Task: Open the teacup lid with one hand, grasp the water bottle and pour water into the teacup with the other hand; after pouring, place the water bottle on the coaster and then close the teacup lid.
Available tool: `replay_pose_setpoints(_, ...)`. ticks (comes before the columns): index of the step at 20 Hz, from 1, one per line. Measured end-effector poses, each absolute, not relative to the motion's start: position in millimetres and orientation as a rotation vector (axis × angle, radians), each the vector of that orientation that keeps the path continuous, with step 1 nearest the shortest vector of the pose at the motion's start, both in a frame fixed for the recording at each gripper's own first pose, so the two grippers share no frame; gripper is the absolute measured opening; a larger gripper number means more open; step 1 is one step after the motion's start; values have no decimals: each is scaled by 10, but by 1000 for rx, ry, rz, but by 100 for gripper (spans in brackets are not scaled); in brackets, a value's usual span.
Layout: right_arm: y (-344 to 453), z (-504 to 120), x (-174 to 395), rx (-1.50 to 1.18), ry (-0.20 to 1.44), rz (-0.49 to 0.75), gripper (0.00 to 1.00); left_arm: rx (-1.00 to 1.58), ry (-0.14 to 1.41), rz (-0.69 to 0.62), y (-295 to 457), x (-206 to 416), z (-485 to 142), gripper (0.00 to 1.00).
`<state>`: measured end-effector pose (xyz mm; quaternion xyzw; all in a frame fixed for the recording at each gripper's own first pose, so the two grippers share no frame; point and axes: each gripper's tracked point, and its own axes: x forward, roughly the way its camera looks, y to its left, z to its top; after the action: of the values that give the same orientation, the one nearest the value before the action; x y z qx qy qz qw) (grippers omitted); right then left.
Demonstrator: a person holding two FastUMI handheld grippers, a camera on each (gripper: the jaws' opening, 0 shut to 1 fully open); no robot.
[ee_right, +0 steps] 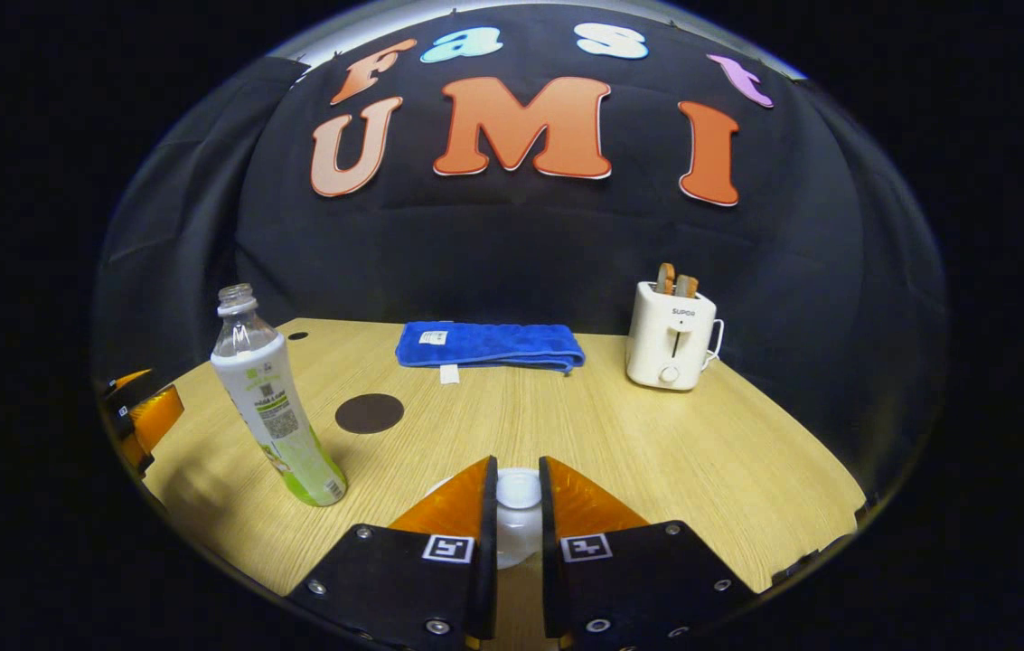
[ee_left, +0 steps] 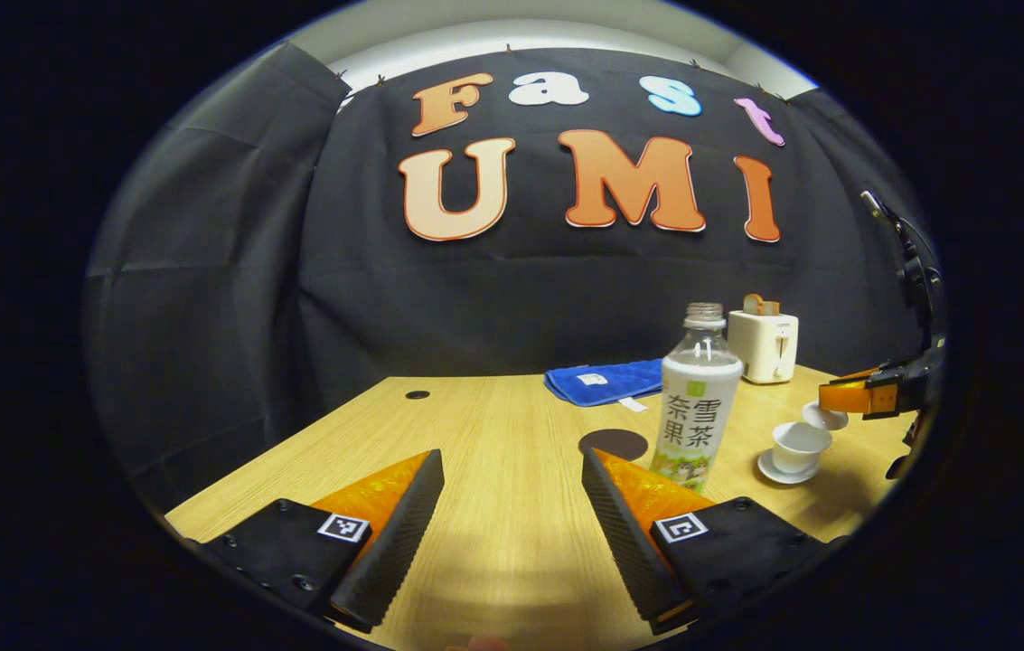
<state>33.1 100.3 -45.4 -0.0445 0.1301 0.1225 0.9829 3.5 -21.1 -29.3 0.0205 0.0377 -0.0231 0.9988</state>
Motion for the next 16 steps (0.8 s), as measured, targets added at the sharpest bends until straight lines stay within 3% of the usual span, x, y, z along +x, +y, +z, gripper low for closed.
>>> replay_pose_setpoints(8,348,-488,206,-60,270,148,20,67,89,-192,-961,14,-331,99)
replay_pose_setpoints(9,274,-503,192,-55,276,137,17,69,92,-212,-1056,18,-346,99)
replay_pose_setpoints(10,202,-507,181,-49,277,124,21,73,98,-230,-1153,30,-358,99)
replay_pose_setpoints(16,-178,-586,146,-24,292,64,21,81,125,-274,-1472,148,-446,99)
